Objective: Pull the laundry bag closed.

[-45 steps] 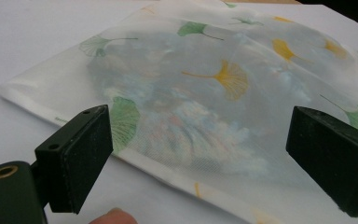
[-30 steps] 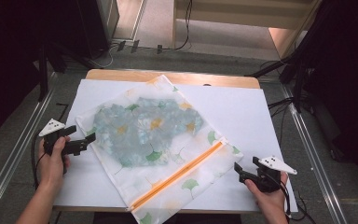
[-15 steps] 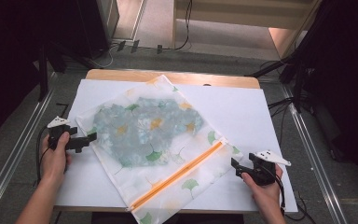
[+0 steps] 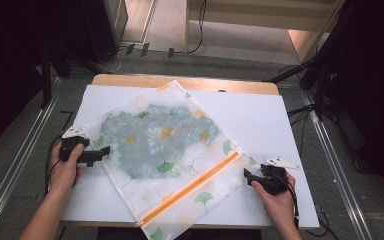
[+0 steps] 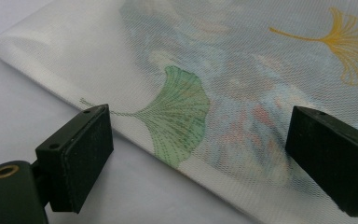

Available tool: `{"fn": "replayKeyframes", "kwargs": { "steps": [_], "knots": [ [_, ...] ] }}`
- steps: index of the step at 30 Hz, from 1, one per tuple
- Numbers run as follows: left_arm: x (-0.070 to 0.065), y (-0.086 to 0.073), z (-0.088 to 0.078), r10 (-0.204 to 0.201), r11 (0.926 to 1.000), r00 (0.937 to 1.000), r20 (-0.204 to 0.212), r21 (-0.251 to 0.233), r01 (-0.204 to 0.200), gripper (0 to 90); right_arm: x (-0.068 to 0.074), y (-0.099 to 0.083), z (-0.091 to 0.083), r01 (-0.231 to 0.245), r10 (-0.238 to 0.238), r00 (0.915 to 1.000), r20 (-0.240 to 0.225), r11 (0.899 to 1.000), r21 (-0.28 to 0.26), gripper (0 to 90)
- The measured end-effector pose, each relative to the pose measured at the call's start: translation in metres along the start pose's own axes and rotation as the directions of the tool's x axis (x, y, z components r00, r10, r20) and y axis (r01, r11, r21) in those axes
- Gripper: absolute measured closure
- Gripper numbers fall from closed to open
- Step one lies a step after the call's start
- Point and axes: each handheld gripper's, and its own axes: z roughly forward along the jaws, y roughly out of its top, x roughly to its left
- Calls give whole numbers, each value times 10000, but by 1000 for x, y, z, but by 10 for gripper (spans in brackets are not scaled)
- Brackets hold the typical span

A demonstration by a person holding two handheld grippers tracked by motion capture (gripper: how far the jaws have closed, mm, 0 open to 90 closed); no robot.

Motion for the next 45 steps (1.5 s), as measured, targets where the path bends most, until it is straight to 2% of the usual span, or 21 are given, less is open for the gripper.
{"fn": "replayKeyframes", "kwargs": {
  "steps": [1, 2, 3, 4, 5, 7, 8, 10, 14, 18, 22, 24, 28, 32, 36, 39, 41, 42, 43, 44, 45],
  "knots": [
    [0, 0, 0, 0, 10000, 10000, 0, 0, 0, 81, 0, 0, 0, 0, 0, 10000, 0, 10000, 0, 338],
    [0, 0, -1, -60, 10000, 10000, 43, -47, 60, 91, 6, 0, 2, 346, -350, 9982, 494, 9994, 91, 370],
    [0, 0, -1, -60, 10000, 10000, 43, -47, 60, 101, 6, 0, 2, 346, -350, 9982, 494, 9994, 91, 370],
    [2, 0, -2, -285, 9995, 9996, 46, -117, 286, 120, 10, 1, 2, 512, -518, 9964, 673, 9986, 100, 439],
    [4, 0, -3, -358, 9993, 9994, 28, -114, 358, 137, 10, 1, 1, 515, -519, 9965, 649, 9986, 76, 510],
    [7, -1, -4, -453, 9988, 9989, 104, -194, 455, 138, 8, 0, -1, 515, -513, 9969, 596, 9987, -18, 757],
    [7, -1, -4, -453, 9988, 9989, 104, -194, 455, 140, 7, 0, -1, 505, -504, 9981, 364, 9987, -17, 823],
    [10, -1, -6, -511, 9983, 9986, 149, -265, 515, 144, 5, 1, -1, 492, -492, 9988, 49, 9988, 10, 880],
    [16, -1, -8, -745, 9961, 9972, 14, -472, 745, 145, -2, 6, 0, 234, -230, 9991, -344, 9997, 92, 895],
    [22, -1, -7, -1022, 9938, 9947, -55, -441, 1019, 146, -11, 17, 3, 373, -370, 9992, 171, 9991, -199, 895],
    [20, 0, -6, -865, 9956, 9959, -249, -386, 855, 144, -23, 25, 14, 345, -323, 9967, 740, 9990, -289, 893],
    [21, 1, -6, -964, 9947, 9949, -313, -393, 951, 143, -29, 27, 21, 318, -287, 9940, 1052, 9991, -285, 893],
    [27, 1, -7, -1207, 9916, 9917, -432, -516, 1184, 141, -38, 31, 25, 38, -6, 9964, 842, 9993, -375, 891],
    [34, 3, -4, -1752, 9819, 9844, -173, -763, 1734, 145, -38, 29, 26, 16, 11, 9974, 722, 9993, -380, 890],
    [30, 5, -3, -1754, 9825, 9843, 180, -609, 1762, 156, -37, 29, 26, 129, -104, 9980, 620, 9991, -403, 889],
    [28, 5, -3, -1809, 9812, 9828, 366, -617, 1829, 252, -37, 28, 26, 149, -125, 9983, 572, 9990, -413, 889],
    [25, 5, -1, -1813, 9811, 9796, 863, -524, 1862, 281, -36, 28, 26, 197, -173, 9983, 550, 9989, -428, 888],
    [22, 5, 0, -1782, 9818, 9785, 1043, -478, 1839, 360, -35, 28, 26, 259, -236, 9984, 507, 9986, -454, 888],
    [14, 6, 3, -1576, 9856, 9778, 1384, -398, 1645, 387, -35, 28, 26, 275, -255, 9986, 457, 9986, -448, 887],
    [14, 6, 3, -1576, 9856, 9778, 1384, -398, 1645, 449, -34, 27, 26, 274, -255, 9988, 422, 9986, -445, 888],
    [10, 6, 4, -1359, 9887, 9801, 1447, -436, 1435, 570, -34, 27, 26, 311, -293, 9987, 415, 9986, -431, 887]
  ]
}}
